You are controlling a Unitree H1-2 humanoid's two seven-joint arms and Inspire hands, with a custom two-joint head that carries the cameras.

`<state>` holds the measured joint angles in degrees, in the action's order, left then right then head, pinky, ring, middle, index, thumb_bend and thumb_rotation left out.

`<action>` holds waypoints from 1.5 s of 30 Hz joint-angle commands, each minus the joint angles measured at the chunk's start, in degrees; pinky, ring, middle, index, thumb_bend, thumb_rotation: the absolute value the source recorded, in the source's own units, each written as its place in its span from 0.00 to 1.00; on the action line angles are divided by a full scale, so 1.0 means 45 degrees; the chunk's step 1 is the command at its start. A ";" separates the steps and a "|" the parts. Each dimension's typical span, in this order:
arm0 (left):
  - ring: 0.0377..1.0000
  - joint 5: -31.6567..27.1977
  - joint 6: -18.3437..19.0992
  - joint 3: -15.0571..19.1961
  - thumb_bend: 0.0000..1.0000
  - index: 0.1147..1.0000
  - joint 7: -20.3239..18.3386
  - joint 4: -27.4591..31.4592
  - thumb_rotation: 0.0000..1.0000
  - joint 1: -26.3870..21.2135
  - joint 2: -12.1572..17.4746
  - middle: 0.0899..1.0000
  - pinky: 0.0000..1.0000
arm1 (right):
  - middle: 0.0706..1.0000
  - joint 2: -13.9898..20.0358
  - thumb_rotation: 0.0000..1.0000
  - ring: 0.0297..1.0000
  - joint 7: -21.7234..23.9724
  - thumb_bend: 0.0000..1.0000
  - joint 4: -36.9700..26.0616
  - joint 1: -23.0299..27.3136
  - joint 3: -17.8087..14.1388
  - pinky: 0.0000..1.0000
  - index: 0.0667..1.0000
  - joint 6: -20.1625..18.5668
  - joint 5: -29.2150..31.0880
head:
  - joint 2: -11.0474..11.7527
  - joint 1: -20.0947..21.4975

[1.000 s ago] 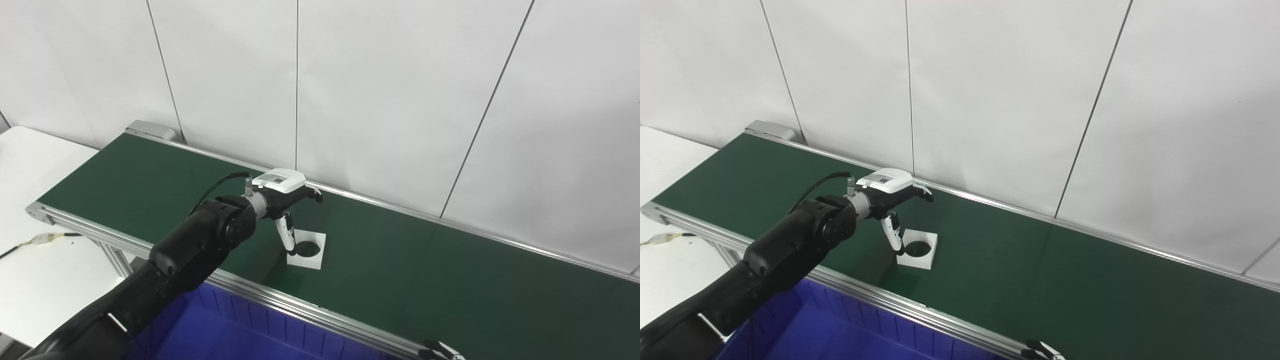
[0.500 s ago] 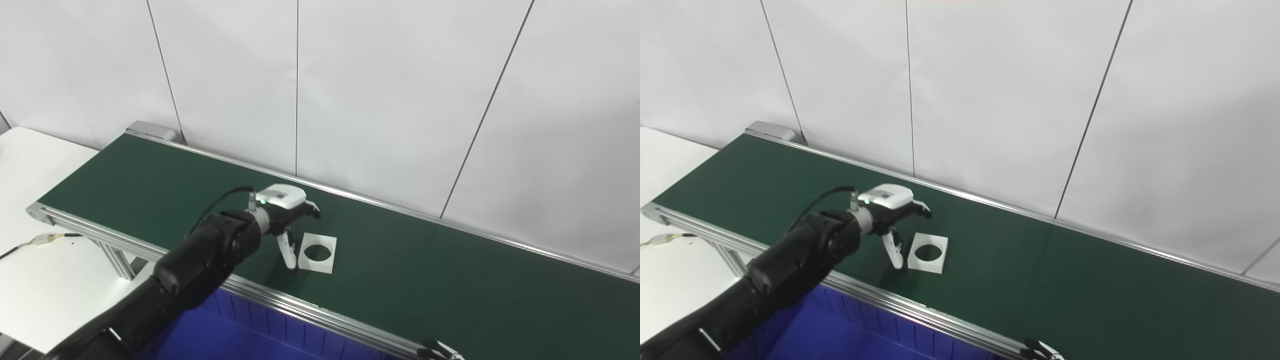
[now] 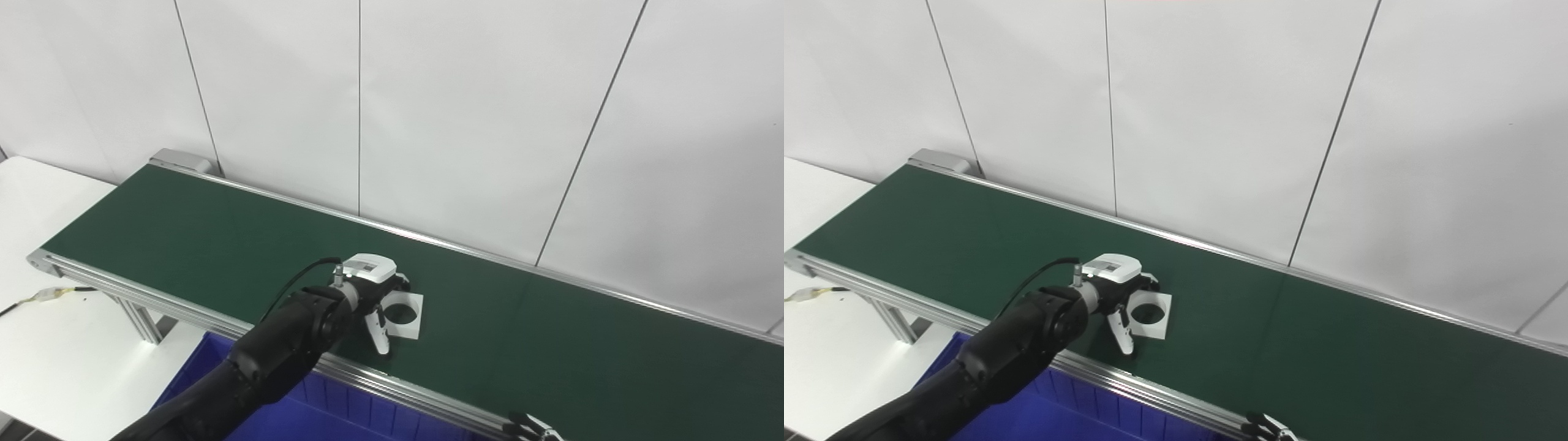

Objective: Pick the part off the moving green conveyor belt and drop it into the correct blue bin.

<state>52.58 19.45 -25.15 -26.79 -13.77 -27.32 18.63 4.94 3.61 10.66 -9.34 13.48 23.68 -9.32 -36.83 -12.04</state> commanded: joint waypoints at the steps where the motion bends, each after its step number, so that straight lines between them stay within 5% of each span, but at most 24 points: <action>1: 0.85 0.0052 0.0112 -0.0122 0.96 0.87 0.0261 -0.0044 0.23 -0.0613 -0.0224 0.85 0.85 | 0.71 -0.0169 0.64 0.67 -0.0117 0.68 -0.0333 0.0087 0.0035 0.63 0.74 0.0671 -0.0008 | -0.0010 0.0071; 4: 0.84 0.0036 -0.0126 -0.0158 0.94 0.84 0.0662 -0.0266 0.19 -0.0660 -0.0254 0.84 0.85 | 0.71 -0.0222 0.64 0.67 -0.0138 0.68 -0.0381 0.0054 0.0046 0.63 0.75 0.0660 -0.0073 | -0.0014 0.0104; 6: 0.75 0.0073 -0.0604 -0.0179 0.84 0.73 0.1560 -0.0515 0.08 -0.0591 -0.0210 0.75 0.77 | 0.71 -0.0255 0.65 0.67 -0.0174 0.69 -0.0435 0.0004 0.0043 0.63 0.75 0.0669 -0.0098 | -0.0054 0.0232; 9: 0.71 0.0029 -0.1455 -0.0226 0.81 0.69 0.3037 -0.0951 0.04 -0.0470 -0.0142 0.71 0.73 | 0.70 -0.0296 0.65 0.66 -0.0217 0.69 -0.0505 -0.0054 0.0036 0.63 0.75 0.0661 -0.0141 | -0.0074 0.0302; 10: 0.59 -0.0033 -0.1845 -0.0215 0.64 0.53 0.3621 -0.1132 0.02 -0.0416 -0.0129 0.56 0.63 | 0.70 -0.0306 0.65 0.66 -0.0232 0.69 -0.0523 -0.0068 0.0032 0.63 0.75 0.0655 -0.0160 | -0.0074 0.0302; 11: 0.55 -0.0086 -0.2251 -0.0207 0.58 0.47 0.4179 -0.1347 0.01 -0.0361 -0.0115 0.50 0.60 | 0.70 -0.0315 0.65 0.66 -0.0237 0.69 -0.0543 -0.0084 0.0027 0.63 0.75 0.0652 -0.0176 | -0.0101 0.0326; 14: 0.46 -0.0128 -0.2763 -0.0239 0.52 0.44 0.4805 -0.1678 0.00 -0.0323 -0.0072 0.43 0.56 | 0.71 -0.0314 0.65 0.67 -0.0243 0.69 -0.0563 -0.0101 0.0033 0.63 0.75 0.0634 -0.0187 | -0.0105 0.0330; 34: 0.46 -0.0263 -0.3324 -0.0169 0.52 0.44 0.5028 -0.1437 0.00 -0.0158 0.0148 0.41 0.56 | 0.71 -0.0260 0.65 0.67 -0.0245 0.68 -0.0640 -0.0085 -0.0027 0.63 0.75 0.0641 -0.0120 | -0.0164 0.0432; 45: 0.44 -0.0407 -0.2471 0.0636 0.52 0.45 0.3010 0.3168 0.00 0.0890 0.1083 0.38 0.54 | 0.71 -0.0249 0.63 0.66 -0.0249 0.68 -0.0647 -0.0142 -0.0024 0.63 0.75 0.0647 -0.0135 | -0.0176 0.0866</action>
<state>50.80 7.85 -23.67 -13.10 -2.47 -22.10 22.14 4.20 2.83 9.53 -10.27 13.47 23.68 -10.24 -37.70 -8.09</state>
